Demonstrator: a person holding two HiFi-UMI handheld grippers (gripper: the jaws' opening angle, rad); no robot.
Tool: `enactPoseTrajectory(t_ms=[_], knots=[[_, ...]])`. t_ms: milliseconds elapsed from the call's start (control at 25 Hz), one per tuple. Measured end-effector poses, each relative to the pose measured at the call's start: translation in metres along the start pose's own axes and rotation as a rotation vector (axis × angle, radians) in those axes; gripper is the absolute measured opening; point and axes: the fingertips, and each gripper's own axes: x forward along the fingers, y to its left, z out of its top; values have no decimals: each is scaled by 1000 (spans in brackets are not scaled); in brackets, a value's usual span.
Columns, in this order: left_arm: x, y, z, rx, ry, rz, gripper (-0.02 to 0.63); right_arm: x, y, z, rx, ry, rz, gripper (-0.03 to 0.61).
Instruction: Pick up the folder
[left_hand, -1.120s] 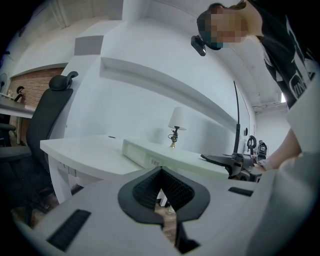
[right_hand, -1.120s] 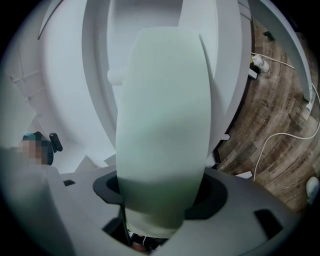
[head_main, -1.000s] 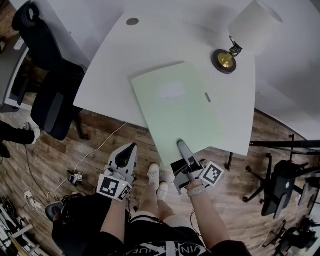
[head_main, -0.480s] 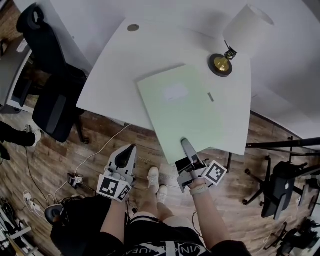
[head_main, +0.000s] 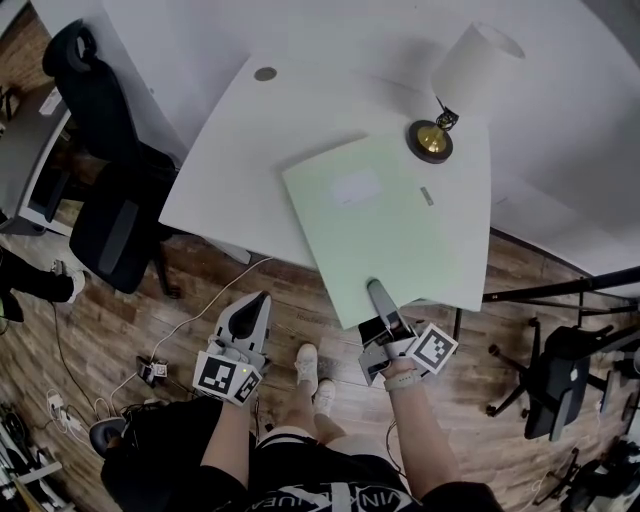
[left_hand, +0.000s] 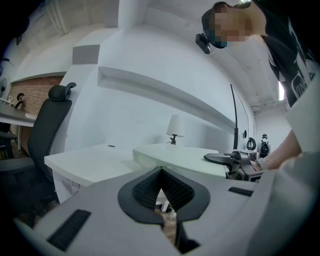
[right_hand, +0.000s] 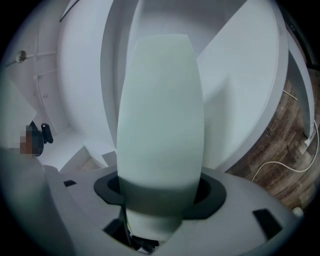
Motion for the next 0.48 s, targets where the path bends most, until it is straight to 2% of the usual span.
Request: enactPoseTrajectory(t_ms=[200, 480], knots=[[-2, -4, 7, 2, -11, 1, 12, -5, 12, 9, -93, 5, -3, 295], [-5, -14, 17, 12, -18, -6, 12, -18, 24, 23, -156, -23, -10, 295]])
